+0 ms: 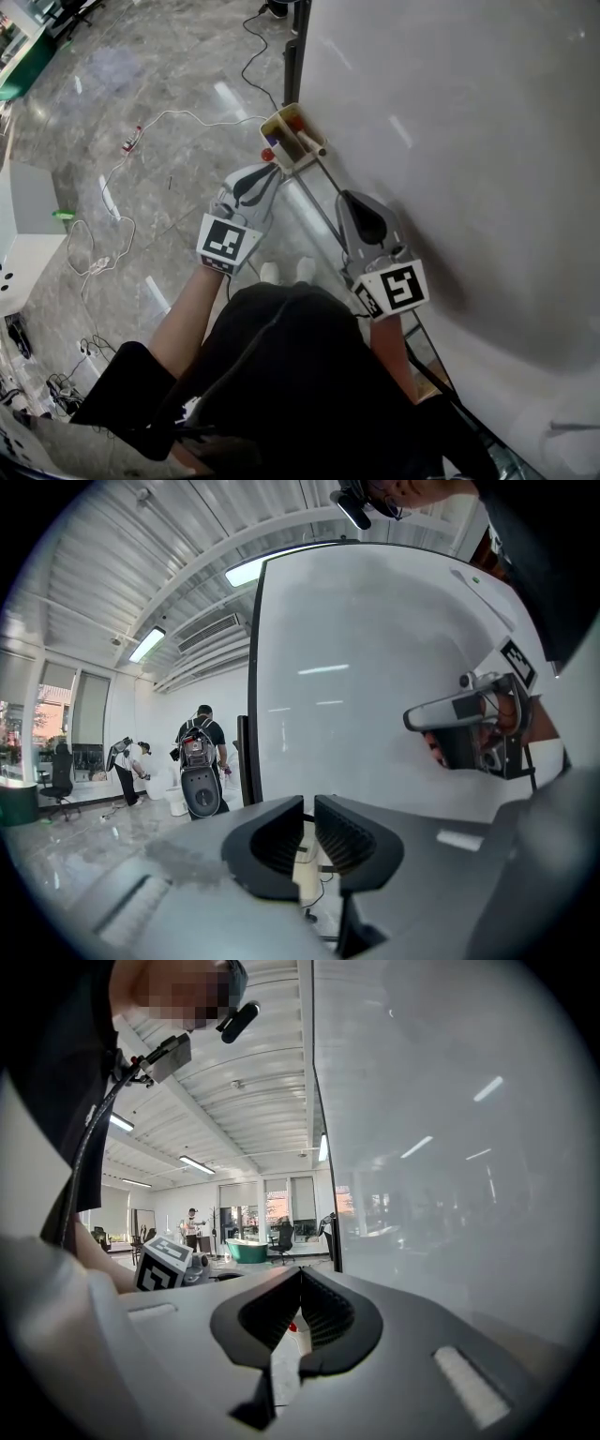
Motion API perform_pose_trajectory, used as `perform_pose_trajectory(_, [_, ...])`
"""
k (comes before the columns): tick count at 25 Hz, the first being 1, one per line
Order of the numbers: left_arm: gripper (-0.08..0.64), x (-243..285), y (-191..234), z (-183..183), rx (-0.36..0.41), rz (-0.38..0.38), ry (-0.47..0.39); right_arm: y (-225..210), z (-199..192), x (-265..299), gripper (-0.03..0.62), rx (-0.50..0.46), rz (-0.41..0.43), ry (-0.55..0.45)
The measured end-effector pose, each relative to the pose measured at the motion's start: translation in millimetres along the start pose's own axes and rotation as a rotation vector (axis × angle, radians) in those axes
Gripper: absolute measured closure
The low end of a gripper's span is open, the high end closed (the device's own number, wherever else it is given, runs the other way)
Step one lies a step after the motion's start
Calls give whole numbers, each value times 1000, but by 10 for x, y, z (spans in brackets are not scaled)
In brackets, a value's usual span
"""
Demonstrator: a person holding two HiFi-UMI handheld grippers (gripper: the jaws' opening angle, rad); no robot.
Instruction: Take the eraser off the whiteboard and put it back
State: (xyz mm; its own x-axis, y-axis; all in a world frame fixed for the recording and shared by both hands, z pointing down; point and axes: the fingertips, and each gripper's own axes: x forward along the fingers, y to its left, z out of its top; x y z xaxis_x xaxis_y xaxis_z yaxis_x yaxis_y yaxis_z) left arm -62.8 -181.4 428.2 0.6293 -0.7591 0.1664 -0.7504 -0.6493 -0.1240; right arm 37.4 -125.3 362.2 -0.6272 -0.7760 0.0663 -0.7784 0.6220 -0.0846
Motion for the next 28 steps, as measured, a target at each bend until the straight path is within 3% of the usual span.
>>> perform_pose_trajectory(15, [316,230,44,-147,58,-17,69,-92,4,-10,583,-2,-24,13])
perform_pose_trajectory(28, [232,479,97,-310,111,-28,123,-175,-47,-33,583,-5,-48,42])
